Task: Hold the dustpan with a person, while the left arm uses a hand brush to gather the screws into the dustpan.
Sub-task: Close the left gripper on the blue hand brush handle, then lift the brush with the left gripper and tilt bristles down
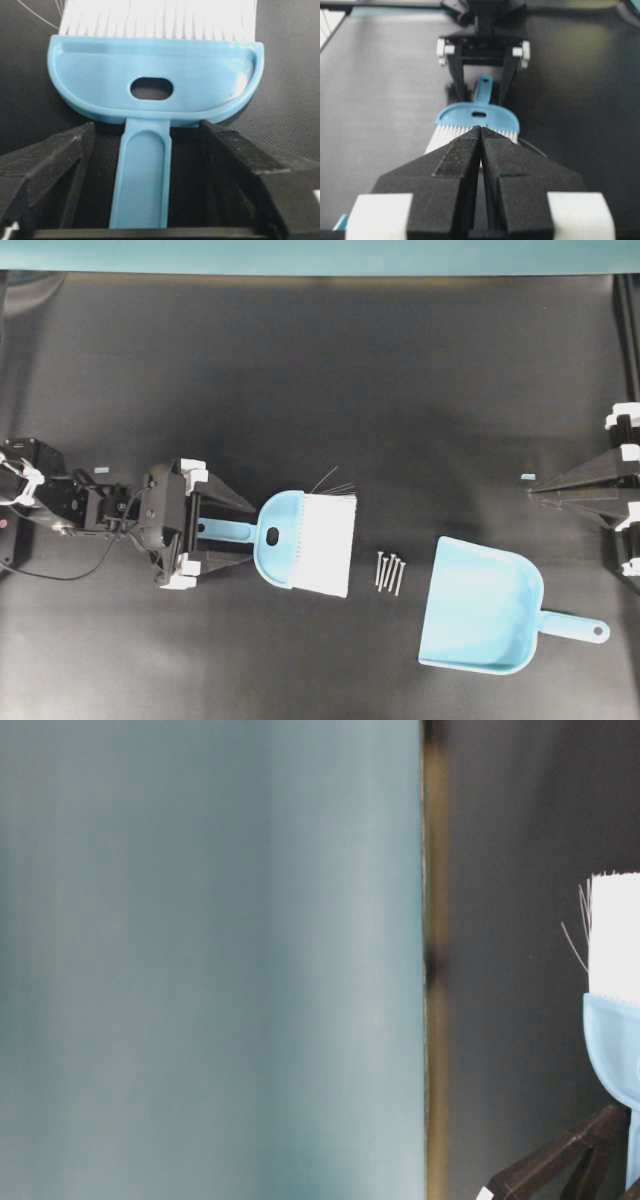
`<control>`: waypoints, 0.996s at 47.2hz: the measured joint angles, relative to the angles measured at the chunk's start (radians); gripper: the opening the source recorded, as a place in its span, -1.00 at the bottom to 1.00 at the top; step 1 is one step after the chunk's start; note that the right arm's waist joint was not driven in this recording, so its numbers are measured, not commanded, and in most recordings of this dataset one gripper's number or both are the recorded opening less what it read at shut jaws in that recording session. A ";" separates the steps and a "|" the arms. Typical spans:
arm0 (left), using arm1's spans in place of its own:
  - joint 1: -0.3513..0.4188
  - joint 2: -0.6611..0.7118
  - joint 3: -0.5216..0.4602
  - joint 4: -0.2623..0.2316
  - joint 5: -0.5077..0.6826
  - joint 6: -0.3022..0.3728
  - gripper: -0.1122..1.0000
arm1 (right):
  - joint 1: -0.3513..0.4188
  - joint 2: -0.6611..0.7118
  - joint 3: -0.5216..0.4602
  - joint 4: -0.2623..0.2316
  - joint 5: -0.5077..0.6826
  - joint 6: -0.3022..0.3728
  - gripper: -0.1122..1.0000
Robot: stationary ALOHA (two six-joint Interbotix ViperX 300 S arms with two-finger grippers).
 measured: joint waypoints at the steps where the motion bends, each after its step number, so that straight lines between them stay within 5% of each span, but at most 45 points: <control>1: 0.000 0.000 -0.002 -0.002 0.005 0.000 0.51 | 0.000 -0.002 0.002 0.000 0.005 0.000 -0.80; 11: -0.018 -0.012 -0.015 0.005 0.051 -0.002 -0.27 | 0.000 -0.014 0.006 0.000 0.021 0.000 -0.80; 22: -0.018 -0.084 -0.054 0.005 0.193 0.003 -0.25 | 0.000 -0.048 0.023 0.000 0.066 -0.002 -0.80; 37: -0.012 -0.322 -0.179 0.003 0.660 0.015 -0.25 | 0.000 -0.104 0.097 0.000 0.190 -0.003 -0.80; 47: -0.014 -0.454 -0.262 0.003 0.927 0.089 -0.25 | 0.000 -0.169 0.144 0.000 0.199 -0.005 -0.80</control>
